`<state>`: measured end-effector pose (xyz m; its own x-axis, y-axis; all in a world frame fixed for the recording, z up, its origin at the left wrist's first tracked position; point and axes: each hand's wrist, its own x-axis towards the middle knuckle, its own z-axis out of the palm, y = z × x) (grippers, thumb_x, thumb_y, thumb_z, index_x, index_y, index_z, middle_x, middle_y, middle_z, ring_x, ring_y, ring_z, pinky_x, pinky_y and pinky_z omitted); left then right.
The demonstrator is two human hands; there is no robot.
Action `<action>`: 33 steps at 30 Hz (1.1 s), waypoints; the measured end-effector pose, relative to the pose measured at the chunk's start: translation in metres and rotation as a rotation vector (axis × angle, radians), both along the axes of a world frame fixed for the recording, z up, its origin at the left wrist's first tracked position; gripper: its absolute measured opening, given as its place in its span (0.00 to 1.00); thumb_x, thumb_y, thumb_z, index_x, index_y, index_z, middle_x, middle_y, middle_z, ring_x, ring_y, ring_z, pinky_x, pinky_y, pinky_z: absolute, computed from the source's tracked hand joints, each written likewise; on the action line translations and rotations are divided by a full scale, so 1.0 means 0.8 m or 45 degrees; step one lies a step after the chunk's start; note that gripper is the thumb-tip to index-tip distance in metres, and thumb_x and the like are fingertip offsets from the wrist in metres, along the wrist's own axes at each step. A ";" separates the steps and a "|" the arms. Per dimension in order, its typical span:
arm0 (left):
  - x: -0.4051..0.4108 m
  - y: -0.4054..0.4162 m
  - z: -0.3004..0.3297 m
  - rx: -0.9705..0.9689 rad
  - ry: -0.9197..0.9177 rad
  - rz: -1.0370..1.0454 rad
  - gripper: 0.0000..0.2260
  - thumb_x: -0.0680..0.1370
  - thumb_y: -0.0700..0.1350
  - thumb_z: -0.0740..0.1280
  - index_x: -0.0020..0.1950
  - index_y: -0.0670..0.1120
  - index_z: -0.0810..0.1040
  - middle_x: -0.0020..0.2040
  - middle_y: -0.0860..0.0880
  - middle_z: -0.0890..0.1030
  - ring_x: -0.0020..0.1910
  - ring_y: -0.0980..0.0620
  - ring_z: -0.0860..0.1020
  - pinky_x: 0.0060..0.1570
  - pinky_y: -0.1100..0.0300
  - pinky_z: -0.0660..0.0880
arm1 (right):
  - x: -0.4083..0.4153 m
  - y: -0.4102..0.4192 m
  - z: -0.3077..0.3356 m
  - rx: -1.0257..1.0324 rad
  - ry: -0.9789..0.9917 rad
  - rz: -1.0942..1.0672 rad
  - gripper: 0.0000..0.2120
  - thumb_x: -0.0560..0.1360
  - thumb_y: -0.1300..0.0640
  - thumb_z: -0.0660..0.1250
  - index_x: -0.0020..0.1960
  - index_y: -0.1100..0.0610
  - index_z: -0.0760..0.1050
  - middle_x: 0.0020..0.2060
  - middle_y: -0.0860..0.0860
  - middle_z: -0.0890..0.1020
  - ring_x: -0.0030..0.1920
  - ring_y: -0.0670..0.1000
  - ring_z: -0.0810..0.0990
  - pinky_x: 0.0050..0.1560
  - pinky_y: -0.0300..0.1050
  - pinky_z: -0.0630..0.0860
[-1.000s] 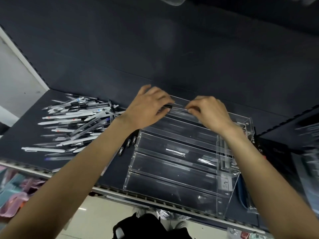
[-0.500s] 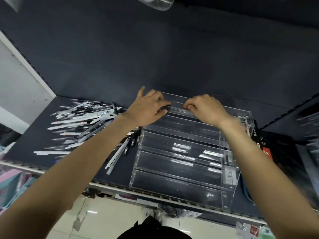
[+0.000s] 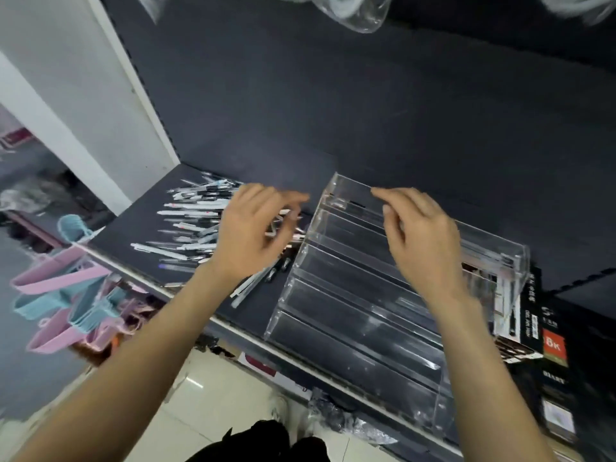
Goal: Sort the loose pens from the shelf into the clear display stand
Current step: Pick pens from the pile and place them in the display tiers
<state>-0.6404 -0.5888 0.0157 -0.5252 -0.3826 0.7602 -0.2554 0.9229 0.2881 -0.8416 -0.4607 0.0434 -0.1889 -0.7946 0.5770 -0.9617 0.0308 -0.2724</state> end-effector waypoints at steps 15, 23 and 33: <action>0.288 -0.101 -0.140 0.801 -0.724 0.490 0.13 0.74 0.43 0.71 0.59 0.47 0.79 0.53 0.46 0.79 0.50 0.43 0.77 0.51 0.52 0.74 | 0.256 -0.084 -0.166 0.885 -0.398 0.116 0.15 0.79 0.55 0.60 0.64 0.48 0.72 0.58 0.45 0.75 0.56 0.47 0.75 0.50 0.41 0.75; 0.286 -0.247 -0.174 0.624 -1.371 0.047 0.25 0.72 0.57 0.71 0.66 0.51 0.70 0.64 0.48 0.71 0.65 0.45 0.68 0.65 0.49 0.66 | 0.327 -0.187 -0.193 1.042 -0.129 -0.032 0.22 0.74 0.54 0.68 0.67 0.52 0.70 0.60 0.50 0.73 0.62 0.54 0.70 0.62 0.47 0.70; 0.274 -0.241 -0.198 0.691 -1.086 -0.197 0.12 0.75 0.52 0.70 0.57 0.51 0.77 0.59 0.51 0.72 0.60 0.50 0.69 0.52 0.52 0.76 | 0.345 -0.206 -0.188 1.180 0.259 -0.121 0.25 0.56 0.58 0.80 0.51 0.55 0.78 0.46 0.52 0.80 0.45 0.54 0.79 0.42 0.47 0.78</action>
<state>-0.4212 -0.7820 -0.1427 -0.8830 -0.4461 -0.1458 -0.4602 0.7622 0.4553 -0.5653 -0.6257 -0.1073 -0.2413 -0.9387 -0.2460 -0.9704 0.2306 0.0721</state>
